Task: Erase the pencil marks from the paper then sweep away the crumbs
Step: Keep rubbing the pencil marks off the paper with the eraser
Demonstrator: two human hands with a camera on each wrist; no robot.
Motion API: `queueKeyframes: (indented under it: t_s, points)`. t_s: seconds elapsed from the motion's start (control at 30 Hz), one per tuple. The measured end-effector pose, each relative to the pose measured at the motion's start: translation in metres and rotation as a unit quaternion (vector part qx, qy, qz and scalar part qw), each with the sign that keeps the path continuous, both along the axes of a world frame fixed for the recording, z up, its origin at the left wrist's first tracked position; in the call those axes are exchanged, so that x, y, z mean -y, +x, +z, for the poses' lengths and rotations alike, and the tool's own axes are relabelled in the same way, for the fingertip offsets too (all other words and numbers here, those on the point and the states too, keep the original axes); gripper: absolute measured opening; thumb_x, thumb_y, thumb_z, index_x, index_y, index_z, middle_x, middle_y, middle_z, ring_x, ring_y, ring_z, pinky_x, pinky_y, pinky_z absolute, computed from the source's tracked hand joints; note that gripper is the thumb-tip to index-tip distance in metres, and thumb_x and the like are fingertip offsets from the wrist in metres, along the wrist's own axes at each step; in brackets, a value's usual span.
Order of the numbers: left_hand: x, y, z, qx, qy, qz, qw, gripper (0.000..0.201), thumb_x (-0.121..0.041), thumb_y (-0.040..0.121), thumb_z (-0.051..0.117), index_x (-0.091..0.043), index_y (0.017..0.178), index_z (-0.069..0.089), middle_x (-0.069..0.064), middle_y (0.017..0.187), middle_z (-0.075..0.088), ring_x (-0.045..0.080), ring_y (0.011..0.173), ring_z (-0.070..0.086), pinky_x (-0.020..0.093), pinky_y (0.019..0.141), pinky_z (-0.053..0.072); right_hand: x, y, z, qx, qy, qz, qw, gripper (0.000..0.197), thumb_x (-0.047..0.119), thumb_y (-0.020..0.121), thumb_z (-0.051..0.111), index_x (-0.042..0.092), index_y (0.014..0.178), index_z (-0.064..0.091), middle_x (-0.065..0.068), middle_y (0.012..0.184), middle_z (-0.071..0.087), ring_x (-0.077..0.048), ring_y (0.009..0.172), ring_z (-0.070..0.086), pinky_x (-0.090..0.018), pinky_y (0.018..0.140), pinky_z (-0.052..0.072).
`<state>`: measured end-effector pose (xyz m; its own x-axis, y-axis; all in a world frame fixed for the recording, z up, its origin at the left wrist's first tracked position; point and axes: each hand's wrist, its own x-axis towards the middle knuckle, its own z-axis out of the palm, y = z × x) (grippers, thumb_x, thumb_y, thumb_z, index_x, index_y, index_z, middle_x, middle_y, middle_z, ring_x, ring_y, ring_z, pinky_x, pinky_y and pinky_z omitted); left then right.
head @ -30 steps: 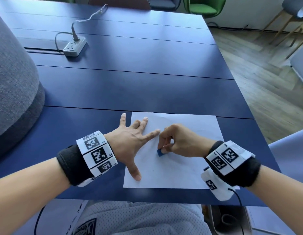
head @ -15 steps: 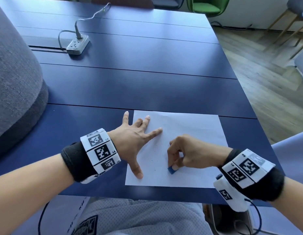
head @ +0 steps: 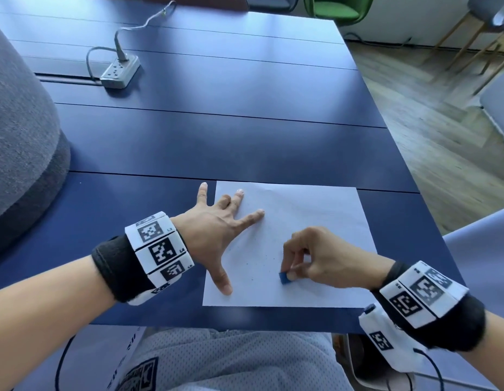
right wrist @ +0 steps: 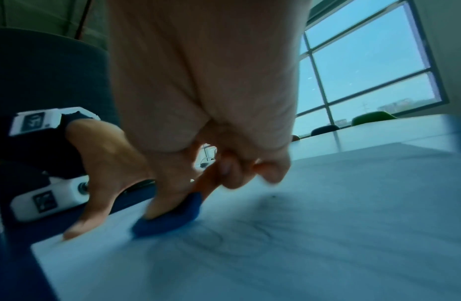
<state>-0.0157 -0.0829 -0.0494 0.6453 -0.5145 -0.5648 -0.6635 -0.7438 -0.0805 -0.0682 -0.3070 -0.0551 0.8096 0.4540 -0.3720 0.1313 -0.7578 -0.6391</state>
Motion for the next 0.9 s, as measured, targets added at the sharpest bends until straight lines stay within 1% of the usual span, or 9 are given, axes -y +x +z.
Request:
queueKeyframes:
  t_s: [0.07, 0.2, 0.37, 0.47, 0.53, 0.63, 0.77, 0.87, 0.9]
  points:
    - [0.001, 0.0, 0.001, 0.0, 0.001, -0.001, 1.0, 0.151, -0.082, 0.044, 0.074, -0.035, 0.151, -0.023, 0.022, 0.159, -0.016, 0.03, 0.148, -0.005, 0.072, 0.107, -0.013, 0.0, -0.001, 0.003, -0.037, -0.002, 0.024, 0.999, 0.013, 0.015, 0.074, 0.075, 0.027, 0.075, 0.072, 0.002, 0.077, 0.066, -0.019, 0.077, 0.062, -0.044, 0.078, 0.054]
    - [0.001, 0.0, 0.001, -0.003, 0.0, 0.001, 1.0, 0.151, -0.082, 0.045, 0.075, -0.036, 0.15, -0.023, 0.022, 0.159, -0.017, 0.03, 0.148, -0.006, 0.072, 0.107, -0.013, 0.0, 0.01, 0.0, 0.033, 0.015, -0.044, 0.998, 0.015, 0.013, 0.076, 0.074, 0.028, 0.073, 0.072, 0.001, 0.076, 0.067, -0.019, 0.075, 0.062, -0.045, 0.077, 0.052]
    - [-0.001, 0.0, 0.001, -0.004, -0.003, -0.001, 1.0, 0.151, -0.083, 0.044, 0.074, -0.036, 0.15, -0.023, 0.021, 0.159, -0.017, 0.03, 0.149, -0.005, 0.074, 0.106, -0.012, 0.001, -0.003, 0.005, -0.039, -0.004, 0.033, 0.999, 0.011, 0.016, 0.075, 0.076, 0.027, 0.076, 0.073, 0.002, 0.078, 0.065, -0.018, 0.077, 0.062, -0.044, 0.079, 0.053]
    - [-0.002, 0.001, 0.001, -0.006, -0.011, 0.0, 1.0, 0.15, -0.083, 0.045, 0.073, -0.036, 0.15, -0.023, 0.02, 0.159, -0.018, 0.029, 0.149, -0.005, 0.074, 0.105, -0.012, -0.004, 0.003, 0.001, 0.003, 0.023, 0.0, 1.0, 0.013, 0.013, 0.075, 0.075, 0.026, 0.076, 0.074, 0.003, 0.076, 0.066, -0.019, 0.075, 0.063, -0.045, 0.078, 0.053]
    - [-0.004, 0.001, 0.0, -0.004, -0.017, 0.001, 1.0, 0.153, -0.083, 0.044, 0.073, -0.033, 0.15, -0.025, 0.018, 0.16, -0.018, 0.027, 0.149, -0.005, 0.074, 0.104, -0.011, -0.005, 0.003, -0.002, 0.006, 0.033, -0.006, 0.999, 0.013, 0.014, 0.075, 0.076, 0.027, 0.076, 0.073, 0.005, 0.074, 0.064, -0.016, 0.074, 0.062, -0.044, 0.078, 0.053]
    - [-0.005, -0.001, 0.0, -0.004, -0.02, 0.009, 1.0, 0.157, -0.083, 0.044, 0.074, -0.025, 0.15, -0.027, 0.014, 0.161, -0.019, 0.024, 0.15, -0.006, 0.075, 0.105, -0.012, -0.008, 0.0, 0.003, -0.043, 0.015, 0.043, 0.998, 0.012, 0.015, 0.073, 0.077, 0.026, 0.077, 0.075, 0.002, 0.076, 0.066, -0.014, 0.073, 0.062, -0.041, 0.076, 0.054]
    - [-0.007, 0.0, -0.002, -0.005, -0.017, 0.01, 1.0, 0.157, -0.084, 0.045, 0.072, -0.019, 0.152, -0.022, 0.011, 0.16, -0.022, 0.023, 0.15, -0.009, 0.076, 0.104, -0.013, -0.02, 0.02, 0.008, -0.025, -0.012, 0.061, 0.998, 0.012, 0.01, 0.073, 0.076, 0.021, 0.078, 0.075, 0.001, 0.075, 0.07, -0.015, 0.071, 0.064, -0.032, 0.069, 0.054]
    - [-0.008, 0.0, -0.002, -0.01, -0.019, 0.012, 1.0, 0.156, -0.085, 0.045, 0.071, -0.019, 0.152, -0.02, 0.01, 0.16, -0.023, 0.024, 0.15, -0.01, 0.076, 0.104, -0.014, -0.024, 0.044, 0.007, 0.03, -0.021, 0.005, 0.999, 0.011, 0.012, 0.076, 0.075, 0.022, 0.08, 0.075, 0.005, 0.068, 0.065, -0.007, 0.059, 0.055, -0.015, 0.054, 0.041]
    - [-0.008, 0.0, -0.001, -0.01, -0.02, 0.012, 1.0, 0.156, -0.085, 0.045, 0.071, -0.019, 0.152, -0.02, 0.011, 0.16, -0.022, 0.023, 0.15, -0.01, 0.076, 0.104, -0.013, -0.025, 0.051, 0.007, 0.042, -0.02, -0.02, 0.999, 0.009, 0.013, 0.077, 0.075, 0.021, 0.081, 0.074, 0.006, 0.067, 0.063, -0.005, 0.056, 0.052, -0.013, 0.053, 0.038]
